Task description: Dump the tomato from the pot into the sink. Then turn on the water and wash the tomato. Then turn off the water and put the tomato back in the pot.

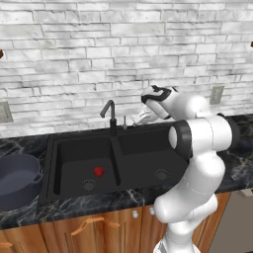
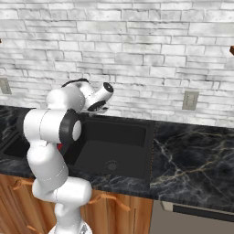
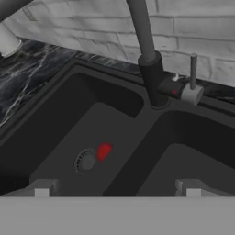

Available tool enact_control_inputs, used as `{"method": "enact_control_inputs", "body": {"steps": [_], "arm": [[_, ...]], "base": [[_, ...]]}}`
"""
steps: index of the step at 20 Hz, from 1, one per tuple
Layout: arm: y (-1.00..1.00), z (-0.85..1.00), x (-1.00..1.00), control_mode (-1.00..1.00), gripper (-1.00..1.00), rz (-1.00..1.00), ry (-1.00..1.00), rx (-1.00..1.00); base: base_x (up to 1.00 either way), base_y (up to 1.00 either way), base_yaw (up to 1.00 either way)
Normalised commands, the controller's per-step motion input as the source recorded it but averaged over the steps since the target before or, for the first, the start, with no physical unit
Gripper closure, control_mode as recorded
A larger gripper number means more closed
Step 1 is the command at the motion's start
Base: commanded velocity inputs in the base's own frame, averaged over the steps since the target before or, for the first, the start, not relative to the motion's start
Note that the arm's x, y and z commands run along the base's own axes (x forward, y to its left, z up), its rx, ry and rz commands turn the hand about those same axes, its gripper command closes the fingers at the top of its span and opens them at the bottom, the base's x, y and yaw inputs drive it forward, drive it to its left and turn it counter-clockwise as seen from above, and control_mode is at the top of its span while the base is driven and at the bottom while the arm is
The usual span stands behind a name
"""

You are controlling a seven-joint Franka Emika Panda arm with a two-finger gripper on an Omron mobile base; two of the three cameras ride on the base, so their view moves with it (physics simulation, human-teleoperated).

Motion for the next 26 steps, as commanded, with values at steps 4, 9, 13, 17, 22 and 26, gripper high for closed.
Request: {"method": "enact_control_inputs", "body": {"steps": [4, 9, 13, 17, 22, 26], "arm": [[0.07, -0.07, 0.32, -1.00, -1.00, 0.00, 0.00, 0.00], [0.07, -0.07, 0.29, -1.00, -1.00, -0.01, 0.00, 0.00], [0.03, -0.14, 0.31, -1.00, -1.00, -0.03, 0.00, 0.00], [0.04, -0.20, 0.33, -1.00, -1.00, -0.03, 0.00, 0.00], [0.10, -0.17, 0.29, -1.00, -1.00, -0.03, 0.00, 0.00], [0.06, -0.07, 0.26, -1.00, -1.00, -0.04, 0.00, 0.00]], "base": [[0.00, 0.00, 0.00], [0.00, 0.00, 0.00], [0.00, 0.00, 0.00], [0.00, 0.00, 0.00], [0.00, 0.00, 0.00], [0.00, 0.00, 0.00]]}}
